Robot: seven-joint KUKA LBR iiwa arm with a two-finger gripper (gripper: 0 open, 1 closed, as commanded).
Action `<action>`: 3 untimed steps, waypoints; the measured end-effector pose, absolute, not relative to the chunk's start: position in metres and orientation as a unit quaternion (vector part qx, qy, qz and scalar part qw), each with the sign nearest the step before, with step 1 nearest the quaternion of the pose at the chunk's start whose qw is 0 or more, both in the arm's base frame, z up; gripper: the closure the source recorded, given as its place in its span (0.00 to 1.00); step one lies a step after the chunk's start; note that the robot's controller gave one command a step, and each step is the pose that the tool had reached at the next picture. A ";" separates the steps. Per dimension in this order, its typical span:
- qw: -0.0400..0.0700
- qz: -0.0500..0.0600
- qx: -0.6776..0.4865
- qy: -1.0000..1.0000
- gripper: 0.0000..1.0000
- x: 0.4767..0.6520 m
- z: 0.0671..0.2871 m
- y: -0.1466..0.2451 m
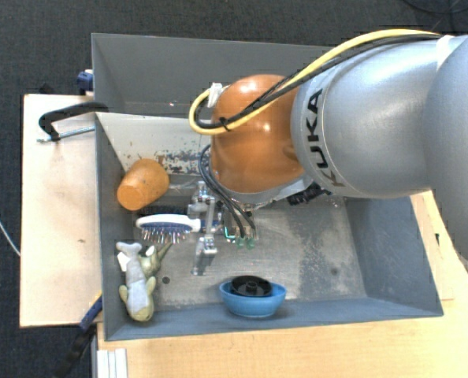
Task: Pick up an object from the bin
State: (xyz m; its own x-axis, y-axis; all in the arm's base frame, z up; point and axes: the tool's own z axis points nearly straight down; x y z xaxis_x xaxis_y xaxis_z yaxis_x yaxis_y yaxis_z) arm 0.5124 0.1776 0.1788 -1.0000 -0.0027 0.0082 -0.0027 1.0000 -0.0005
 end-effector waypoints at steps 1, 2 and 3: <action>-0.006 -0.002 0.074 -0.997 0.00 0.539 0.121 0.190; -0.005 0.000 0.407 -0.913 0.00 0.523 0.094 0.204; -0.003 0.000 0.407 -0.913 1.00 0.523 0.094 0.204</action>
Offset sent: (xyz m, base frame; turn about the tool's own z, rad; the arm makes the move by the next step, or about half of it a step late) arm 0.0397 0.0205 -0.1088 -0.2214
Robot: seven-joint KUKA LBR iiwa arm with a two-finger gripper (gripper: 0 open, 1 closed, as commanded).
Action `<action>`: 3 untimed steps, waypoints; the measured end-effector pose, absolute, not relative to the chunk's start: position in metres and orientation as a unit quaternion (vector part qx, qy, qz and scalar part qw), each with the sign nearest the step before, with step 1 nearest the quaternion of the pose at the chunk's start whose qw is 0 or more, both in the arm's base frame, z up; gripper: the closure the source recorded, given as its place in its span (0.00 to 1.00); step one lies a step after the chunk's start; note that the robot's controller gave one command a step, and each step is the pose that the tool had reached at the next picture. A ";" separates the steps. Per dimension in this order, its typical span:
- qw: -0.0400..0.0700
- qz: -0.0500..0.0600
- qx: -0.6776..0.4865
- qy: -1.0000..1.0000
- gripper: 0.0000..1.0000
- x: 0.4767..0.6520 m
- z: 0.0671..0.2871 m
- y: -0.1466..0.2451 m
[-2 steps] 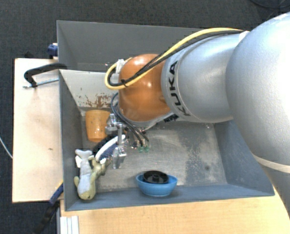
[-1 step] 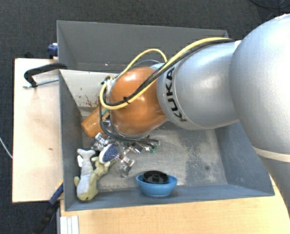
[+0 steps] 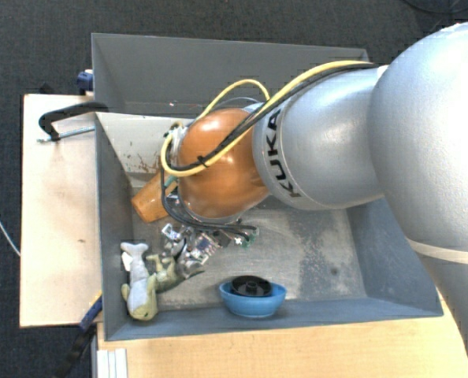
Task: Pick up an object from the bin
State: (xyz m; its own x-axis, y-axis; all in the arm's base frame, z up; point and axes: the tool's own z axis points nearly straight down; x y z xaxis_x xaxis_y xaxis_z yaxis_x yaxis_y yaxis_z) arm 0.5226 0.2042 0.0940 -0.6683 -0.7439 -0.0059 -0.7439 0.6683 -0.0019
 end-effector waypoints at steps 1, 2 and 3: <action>0.008 0.000 -0.400 0.917 1.00 0.530 0.216 0.214; -0.004 0.003 -0.418 0.908 1.00 0.525 0.127 0.218; 0.004 0.001 -0.413 0.911 1.00 0.526 0.152 0.224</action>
Offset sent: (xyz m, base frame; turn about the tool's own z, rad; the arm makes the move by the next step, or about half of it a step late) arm 0.0051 0.0081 0.1164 0.0152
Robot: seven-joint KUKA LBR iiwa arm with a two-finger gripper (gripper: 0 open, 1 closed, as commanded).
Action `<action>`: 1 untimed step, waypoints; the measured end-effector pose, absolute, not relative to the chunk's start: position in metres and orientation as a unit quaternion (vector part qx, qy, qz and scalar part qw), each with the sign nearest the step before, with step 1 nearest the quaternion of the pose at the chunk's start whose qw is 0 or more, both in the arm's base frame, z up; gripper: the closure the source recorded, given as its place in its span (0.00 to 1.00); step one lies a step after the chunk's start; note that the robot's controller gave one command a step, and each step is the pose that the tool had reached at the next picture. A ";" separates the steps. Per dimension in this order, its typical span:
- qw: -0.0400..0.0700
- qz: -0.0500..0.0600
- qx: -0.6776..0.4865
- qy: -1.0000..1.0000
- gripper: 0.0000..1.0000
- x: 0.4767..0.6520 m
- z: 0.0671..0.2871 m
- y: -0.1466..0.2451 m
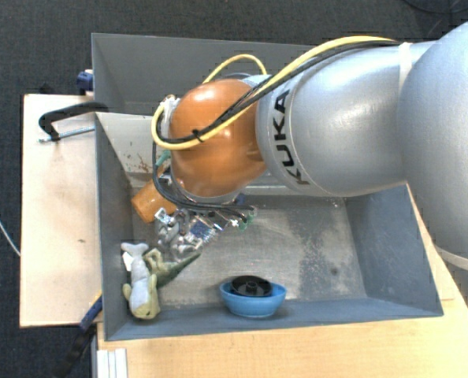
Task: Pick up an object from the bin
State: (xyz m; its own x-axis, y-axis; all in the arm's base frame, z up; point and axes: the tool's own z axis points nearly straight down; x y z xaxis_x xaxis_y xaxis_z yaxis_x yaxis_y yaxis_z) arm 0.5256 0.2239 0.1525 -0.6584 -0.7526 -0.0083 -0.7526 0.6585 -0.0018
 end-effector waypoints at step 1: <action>0.003 0.001 -0.413 0.911 0.00 0.525 0.152 0.224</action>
Offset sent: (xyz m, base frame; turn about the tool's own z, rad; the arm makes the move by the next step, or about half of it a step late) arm 0.0000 0.0000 0.0000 0.0000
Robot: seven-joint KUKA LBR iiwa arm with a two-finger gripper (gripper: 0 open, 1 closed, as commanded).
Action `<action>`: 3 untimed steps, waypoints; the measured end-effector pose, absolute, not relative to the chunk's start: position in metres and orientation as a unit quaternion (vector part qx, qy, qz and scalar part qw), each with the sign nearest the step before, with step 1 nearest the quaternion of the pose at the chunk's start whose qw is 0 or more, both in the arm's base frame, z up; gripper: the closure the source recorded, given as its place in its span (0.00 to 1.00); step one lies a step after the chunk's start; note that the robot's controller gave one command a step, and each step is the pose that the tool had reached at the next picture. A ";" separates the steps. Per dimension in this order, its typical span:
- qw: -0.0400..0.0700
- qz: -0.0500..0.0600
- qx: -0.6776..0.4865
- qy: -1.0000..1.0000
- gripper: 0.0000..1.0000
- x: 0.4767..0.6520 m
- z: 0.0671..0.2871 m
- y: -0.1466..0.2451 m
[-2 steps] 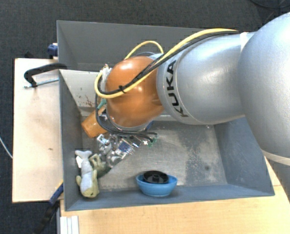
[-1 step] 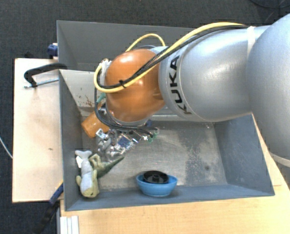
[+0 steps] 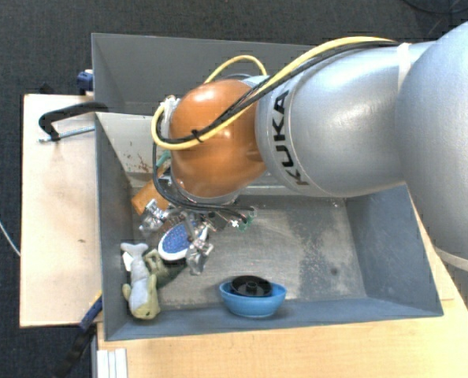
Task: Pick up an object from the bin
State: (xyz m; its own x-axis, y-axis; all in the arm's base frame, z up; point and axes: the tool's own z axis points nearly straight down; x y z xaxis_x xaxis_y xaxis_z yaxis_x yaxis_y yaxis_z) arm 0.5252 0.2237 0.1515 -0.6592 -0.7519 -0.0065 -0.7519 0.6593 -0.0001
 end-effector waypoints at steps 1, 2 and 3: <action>0.003 0.001 -0.413 0.911 1.00 0.525 0.152 0.224; 0.003 0.001 -0.413 0.911 0.00 0.525 0.152 0.224; -0.001 0.001 -0.452 0.892 0.00 0.545 0.073 0.201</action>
Offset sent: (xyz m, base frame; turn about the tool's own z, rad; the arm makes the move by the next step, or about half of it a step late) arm 0.0000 0.0000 0.0000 0.0000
